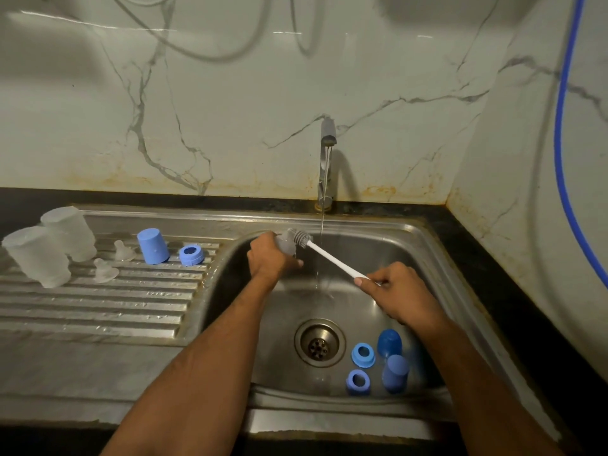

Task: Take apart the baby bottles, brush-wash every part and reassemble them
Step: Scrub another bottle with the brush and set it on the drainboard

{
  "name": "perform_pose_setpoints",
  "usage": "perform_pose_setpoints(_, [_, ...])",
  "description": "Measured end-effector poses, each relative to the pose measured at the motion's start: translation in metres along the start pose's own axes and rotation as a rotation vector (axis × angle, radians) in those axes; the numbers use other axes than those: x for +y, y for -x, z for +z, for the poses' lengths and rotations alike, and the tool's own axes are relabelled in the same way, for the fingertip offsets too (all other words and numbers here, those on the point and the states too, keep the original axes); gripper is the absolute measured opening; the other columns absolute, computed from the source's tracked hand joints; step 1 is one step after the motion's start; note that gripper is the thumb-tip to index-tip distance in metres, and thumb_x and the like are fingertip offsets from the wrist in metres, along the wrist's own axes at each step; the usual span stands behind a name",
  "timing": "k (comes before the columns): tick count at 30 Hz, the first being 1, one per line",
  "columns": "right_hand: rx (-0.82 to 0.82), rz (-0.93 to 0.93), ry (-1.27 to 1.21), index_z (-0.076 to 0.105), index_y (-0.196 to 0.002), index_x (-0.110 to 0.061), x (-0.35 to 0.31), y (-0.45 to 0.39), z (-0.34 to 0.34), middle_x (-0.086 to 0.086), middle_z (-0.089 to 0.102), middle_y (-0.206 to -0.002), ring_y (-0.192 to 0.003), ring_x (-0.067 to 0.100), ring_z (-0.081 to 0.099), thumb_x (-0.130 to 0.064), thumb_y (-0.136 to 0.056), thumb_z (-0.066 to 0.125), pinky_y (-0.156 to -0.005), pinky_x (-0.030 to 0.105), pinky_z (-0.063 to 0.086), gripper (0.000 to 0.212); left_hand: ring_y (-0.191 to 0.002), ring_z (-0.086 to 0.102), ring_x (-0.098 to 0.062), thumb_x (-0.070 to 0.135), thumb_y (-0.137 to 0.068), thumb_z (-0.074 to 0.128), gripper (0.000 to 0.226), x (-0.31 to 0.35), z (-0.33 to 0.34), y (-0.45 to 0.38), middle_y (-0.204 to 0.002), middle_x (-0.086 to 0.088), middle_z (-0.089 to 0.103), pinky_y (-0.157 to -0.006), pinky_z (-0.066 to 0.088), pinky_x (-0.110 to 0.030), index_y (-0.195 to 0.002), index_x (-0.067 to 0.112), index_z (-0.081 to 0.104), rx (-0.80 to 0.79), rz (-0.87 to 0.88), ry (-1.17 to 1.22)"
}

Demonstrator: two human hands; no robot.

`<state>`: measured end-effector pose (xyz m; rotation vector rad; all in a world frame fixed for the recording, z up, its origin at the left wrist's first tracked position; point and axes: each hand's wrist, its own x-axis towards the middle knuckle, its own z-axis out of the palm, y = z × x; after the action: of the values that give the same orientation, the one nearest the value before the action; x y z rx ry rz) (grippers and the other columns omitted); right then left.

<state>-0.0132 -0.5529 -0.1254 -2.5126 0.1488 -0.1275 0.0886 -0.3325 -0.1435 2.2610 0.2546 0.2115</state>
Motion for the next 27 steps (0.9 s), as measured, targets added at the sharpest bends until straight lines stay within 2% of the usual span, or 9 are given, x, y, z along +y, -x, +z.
perform_pose_setpoints(3, [0.011, 0.003, 0.005, 0.078, -0.093, -0.017, 0.003, 0.002, -0.003, 0.006, 0.07, -0.072, -0.073, 0.021, 0.069, -0.048, -0.096, 0.065, -0.07, 0.036, 0.057, 0.034, -0.12, 0.061, -0.028, 0.027, -0.067, 0.093, 0.072, 0.004, -0.001, 0.002, -0.127, -0.011, 0.064, -0.095, 0.052, -0.038, -0.128, 0.012, 0.058, -0.027, -0.005, -0.01])
perform_pose_setpoints(5, [0.024, 0.008, -0.032, 0.078, -0.092, -0.015, 0.001, 0.0, 0.001, 0.006, 0.071, -0.073, -0.074, 0.021, 0.07, -0.047, -0.096, 0.065, -0.073, 0.038, 0.06, 0.035, -0.123, 0.06, -0.027, 0.026, -0.067, 0.093, 0.079, 0.009, 0.003, 0.006, -0.132, -0.012, 0.063, -0.099, 0.052, -0.039, -0.135, 0.013, 0.056, -0.068, 0.028, -0.026])
perform_pose_setpoints(8, [0.058, 0.017, -0.059, 0.079, -0.092, -0.015, -0.002, -0.005, 0.005, 0.005, 0.07, -0.07, -0.071, 0.02, 0.069, -0.048, -0.095, 0.066, -0.071, 0.041, 0.061, 0.035, -0.127, 0.057, -0.028, 0.024, -0.065, 0.094, 0.088, 0.016, 0.009, 0.013, -0.137, -0.011, 0.061, -0.102, 0.05, -0.04, -0.141, 0.014, 0.053, -0.097, 0.086, -0.035])
perform_pose_setpoints(12, [0.09, 0.0, -0.036, 0.08, -0.093, -0.016, -0.007, -0.013, 0.004, 0.0, 0.065, -0.063, -0.063, 0.014, 0.063, -0.046, -0.096, 0.066, -0.061, 0.03, 0.051, 0.033, -0.127, 0.058, -0.028, 0.024, -0.061, 0.096, 0.092, 0.021, 0.01, 0.012, -0.137, -0.011, 0.06, -0.103, 0.051, -0.042, -0.141, 0.015, 0.053, -0.136, 0.156, -0.056])
perform_pose_setpoints(14, [0.101, -0.003, -0.042, 0.079, -0.095, -0.018, -0.006, -0.014, 0.005, -0.001, 0.065, -0.063, -0.063, 0.013, 0.063, -0.046, -0.096, 0.065, -0.062, 0.03, 0.051, 0.032, -0.126, 0.057, -0.028, 0.022, -0.061, 0.096, 0.09, 0.02, 0.009, 0.01, -0.137, -0.011, 0.06, -0.104, 0.051, -0.042, -0.14, 0.014, 0.054, -0.131, 0.146, -0.026])
perform_pose_setpoints(18, [0.093, 0.026, 0.048, 0.076, -0.093, -0.02, 0.008, -0.006, -0.003, -0.003, 0.065, -0.068, -0.066, 0.01, 0.063, -0.046, -0.099, 0.061, -0.062, 0.027, 0.048, 0.03, -0.124, 0.056, -0.031, 0.029, -0.064, 0.094, 0.082, 0.004, 0.004, 0.001, -0.133, -0.013, 0.059, -0.102, 0.051, -0.048, -0.134, 0.013, 0.054, -0.093, -0.088, 0.172])
perform_pose_setpoints(21, [0.087, 0.05, 0.054, 0.075, -0.09, -0.019, 0.017, -0.001, -0.007, -0.002, 0.068, -0.07, -0.068, 0.009, 0.064, -0.045, -0.099, 0.06, -0.065, 0.025, 0.049, 0.031, -0.111, 0.06, -0.03, 0.041, -0.069, 0.09, 0.077, -0.007, 0.005, -0.008, -0.124, -0.012, 0.062, -0.096, 0.054, -0.05, -0.13, 0.011, 0.054, -0.163, -0.253, 0.409])
perform_pose_setpoints(23, [0.072, 0.055, 0.02, 0.076, -0.091, -0.019, 0.019, 0.0, -0.006, -0.001, 0.07, -0.073, -0.07, 0.01, 0.066, -0.046, -0.099, 0.06, -0.07, 0.027, 0.053, 0.032, -0.104, 0.061, -0.029, 0.035, -0.08, 0.082, 0.063, -0.006, 0.007, -0.006, -0.118, -0.012, 0.063, -0.094, 0.054, -0.049, -0.129, 0.01, 0.053, -0.244, -0.321, 0.608])
perform_pose_setpoints(27, [0.047, 0.038, 0.072, 0.076, -0.095, -0.023, 0.013, 0.006, -0.011, -0.002, 0.07, -0.079, -0.074, 0.006, 0.063, -0.047, -0.101, 0.056, -0.062, 0.014, 0.037, 0.032, -0.107, 0.062, -0.035, 0.025, -0.09, 0.071, 0.053, -0.007, 0.005, -0.007, -0.122, -0.018, 0.061, -0.097, 0.053, -0.052, -0.135, 0.008, 0.05, -0.338, -0.455, 0.931])
